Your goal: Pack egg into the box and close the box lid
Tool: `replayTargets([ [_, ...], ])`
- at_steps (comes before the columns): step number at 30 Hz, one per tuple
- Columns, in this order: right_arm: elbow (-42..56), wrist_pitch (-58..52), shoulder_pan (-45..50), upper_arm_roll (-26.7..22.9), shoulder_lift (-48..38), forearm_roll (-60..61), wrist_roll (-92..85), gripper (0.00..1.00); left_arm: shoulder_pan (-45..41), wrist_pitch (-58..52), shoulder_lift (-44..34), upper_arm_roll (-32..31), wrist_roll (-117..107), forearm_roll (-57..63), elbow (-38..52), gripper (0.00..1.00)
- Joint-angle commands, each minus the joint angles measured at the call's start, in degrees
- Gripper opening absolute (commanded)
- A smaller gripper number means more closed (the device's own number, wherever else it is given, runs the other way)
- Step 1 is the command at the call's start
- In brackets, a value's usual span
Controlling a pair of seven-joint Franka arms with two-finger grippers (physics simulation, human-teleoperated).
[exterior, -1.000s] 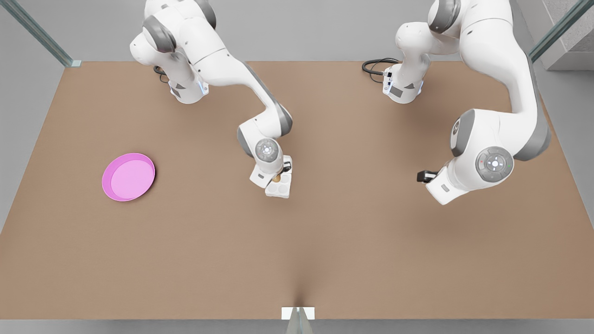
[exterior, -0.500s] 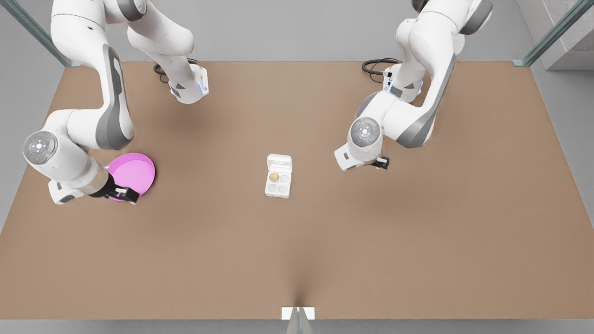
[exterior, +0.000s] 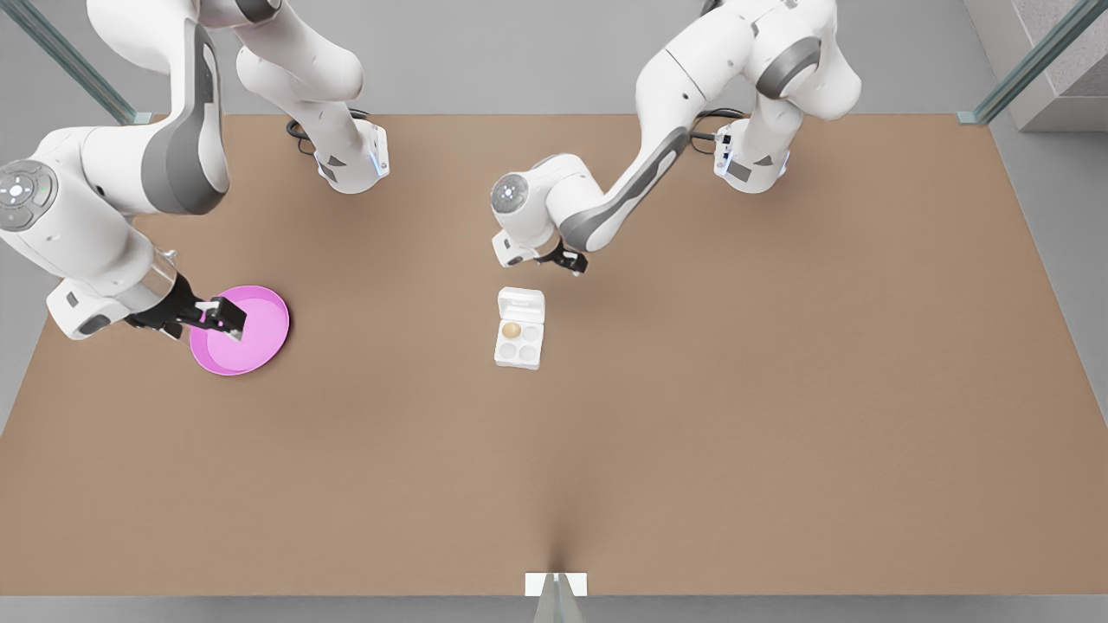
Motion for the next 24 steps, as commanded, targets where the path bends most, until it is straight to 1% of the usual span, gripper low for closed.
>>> replayTargets([
  [1, -0.4, -2.7, 0.4, 0.0, -1.4, -0.9, -5.3, 1.00, 0.0, 6.6, 2.1, 0.3, -25.5, 2.1, 1.7, 1.00],
  [2, -0.3, -2.2, 0.5, 0.0, -1.2, -0.9, -5.4, 1.00, 0.2, 6.6, 3.4, 0.7, -25.5, 2.3, 3.3, 1.00],
  [3, 0.0, -1.7, 0.6, 1.1, -0.7, -0.4, -5.4, 1.00, 0.1, 6.6, 4.9, 1.2, -25.5, 3.6, 4.5, 1.00],
  [4, 0.4, -1.8, 0.6, 4.0, -1.1, -1.2, -4.1, 1.00, 0.5, 6.7, 5.6, 1.3, -25.5, 3.8, 4.9, 1.00],
  [6, 0.4, -1.4, -0.7, 2.9, -0.2, -0.9, -3.9, 1.00, 0.8, 6.7, 7.0, 2.5, -25.0, 3.8, 7.7, 1.00],
  [8, 0.4, -0.3, -2.3, 2.9, 0.4, -0.6, -4.0, 1.00, 1.5, 6.2, 7.1, 2.5, -24.8, 3.7, 10.4, 1.00],
  [11, 0.4, -0.4, -2.1, 3.0, 0.4, -0.6, -3.9, 1.00, 2.5, 5.7, 7.2, 2.6, -24.5, 3.7, 13.1, 1.00],
  [14, 0.4, -0.3, -2.2, 3.0, 0.5, -0.6, -3.9, 1.00, 6.0, 5.6, 7.1, 2.6, -21.4, 3.7, 14.0, 1.00],
  [15, 0.4, -0.3, -2.4, 3.0, 0.6, -0.5, -4.0, 1.00, 8.3, 2.4, 5.8, 2.5, -18.7, 3.7, 14.1, 1.00],
  [16, 0.4, -0.3, -2.4, 3.0, 0.6, -0.7, -4.0, 1.00, 12.1, -3.8, 1.9, 2.3, -12.4, 3.4, 14.3, 1.00],
  [17, 0.4, -0.3, -2.4, 3.0, 0.7, -0.9, -4.0, 1.00, 16.4, -13.8, -1.8, 2.1, -7.0, 3.5, 14.4, 1.00],
  [19, 0.4, -0.2, -2.5, 3.0, 1.3, -0.9, -4.0, 1.00, 20.3, -15.9, -3.9, 1.9, -7.0, 1.4, 14.5, 1.00],
  [20, 0.4, -0.2, -2.5, 3.0, 1.3, -0.9, -4.0, 1.00, 23.0, -18.5, -6.1, 1.9, -6.9, -0.7, 14.1, 1.00],
  [21, 0.4, -0.3, -2.5, 3.0, 1.4, -0.9, -4.0, 1.00, 28.5, -21.3, -8.4, 1.6, -6.1, -0.7, 13.8, 1.00],
  [22, 0.4, -0.2, -2.4, 2.9, 1.3, -1.1, -4.0, 1.00, 37.0, -24.7, -10.5, -2.1, 11.0, -0.4, 12.4, 1.00],
  [23, 0.4, -0.2, -2.4, 2.9, 1.4, -1.1, -4.0, 1.00, 36.2, -27.1, -14.7, 5.3, 32.6, -1.8, 10.6, 1.00],
  [24, 0.4, -0.3, -2.4, 2.9, 1.3, -1.1, -4.1, 1.00, 39.9, -27.2, -18.6, 11.1, 39.0, -14.7, 10.3, 1.00],
])
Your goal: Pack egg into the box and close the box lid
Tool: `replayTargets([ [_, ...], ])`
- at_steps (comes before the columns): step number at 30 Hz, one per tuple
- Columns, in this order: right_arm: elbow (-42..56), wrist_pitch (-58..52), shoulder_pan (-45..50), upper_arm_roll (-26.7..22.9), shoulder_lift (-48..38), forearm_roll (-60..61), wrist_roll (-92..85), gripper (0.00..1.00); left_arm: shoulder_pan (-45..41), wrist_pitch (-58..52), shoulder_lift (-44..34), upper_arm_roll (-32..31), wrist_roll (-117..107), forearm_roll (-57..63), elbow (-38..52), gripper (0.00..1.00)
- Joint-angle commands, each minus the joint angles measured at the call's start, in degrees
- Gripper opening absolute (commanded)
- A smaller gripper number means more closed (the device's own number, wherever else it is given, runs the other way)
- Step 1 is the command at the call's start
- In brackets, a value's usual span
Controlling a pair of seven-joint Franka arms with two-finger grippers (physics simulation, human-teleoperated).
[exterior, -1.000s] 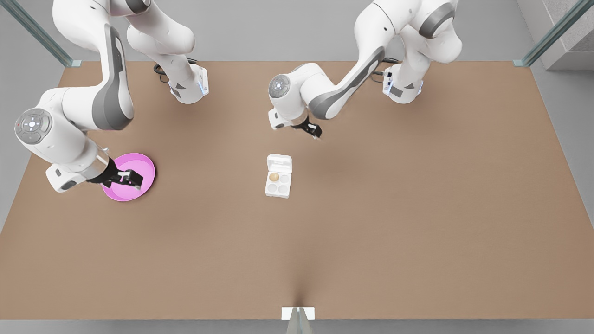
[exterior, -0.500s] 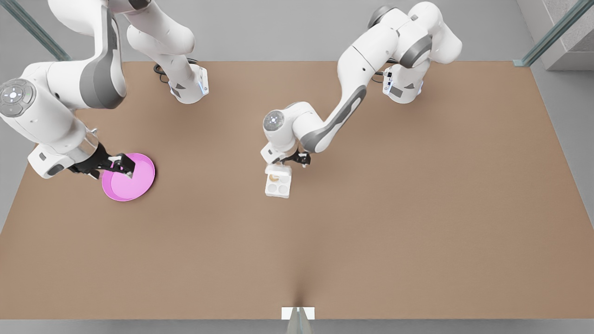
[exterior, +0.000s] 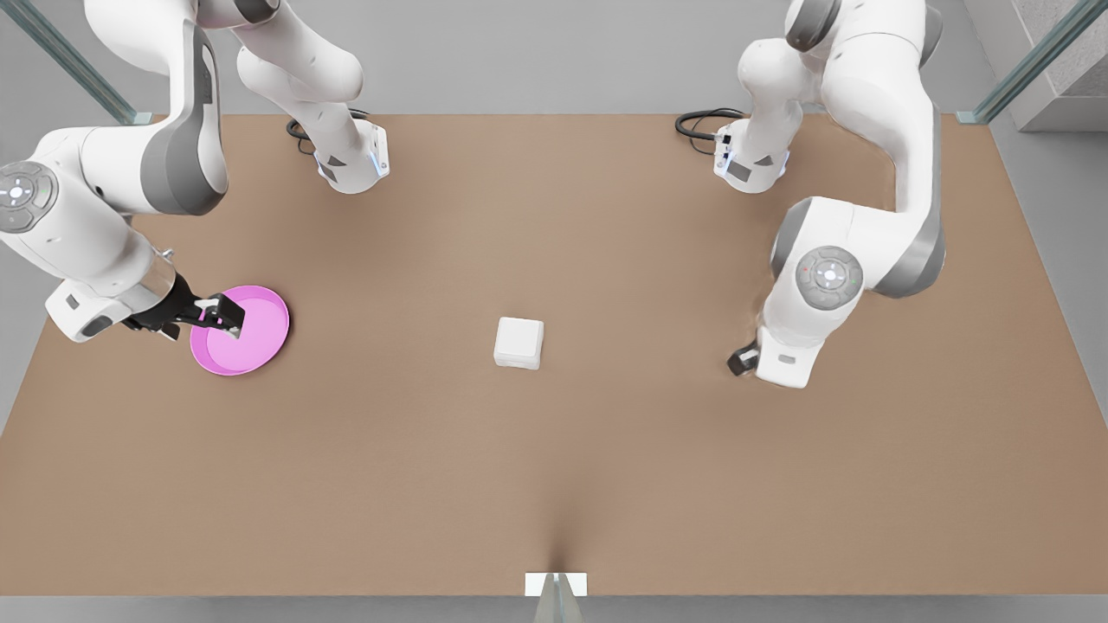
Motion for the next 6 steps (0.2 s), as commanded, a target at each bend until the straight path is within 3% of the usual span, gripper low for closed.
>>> replayTargets([
  [1, 0.0, 0.0, 0.0, 0.0, -0.1, -0.1, -1.1, 1.00, 4.1, -0.3, -10.6, 4.3, 44.2, -11.3, -9.9, 1.00],
  [6, 2.2, -0.7, 0.4, 0.5, -0.6, 0.4, -1.1, 1.00, 3.0, -3.3, -11.0, 3.7, 40.0, -10.1, -9.6, 1.00],
])
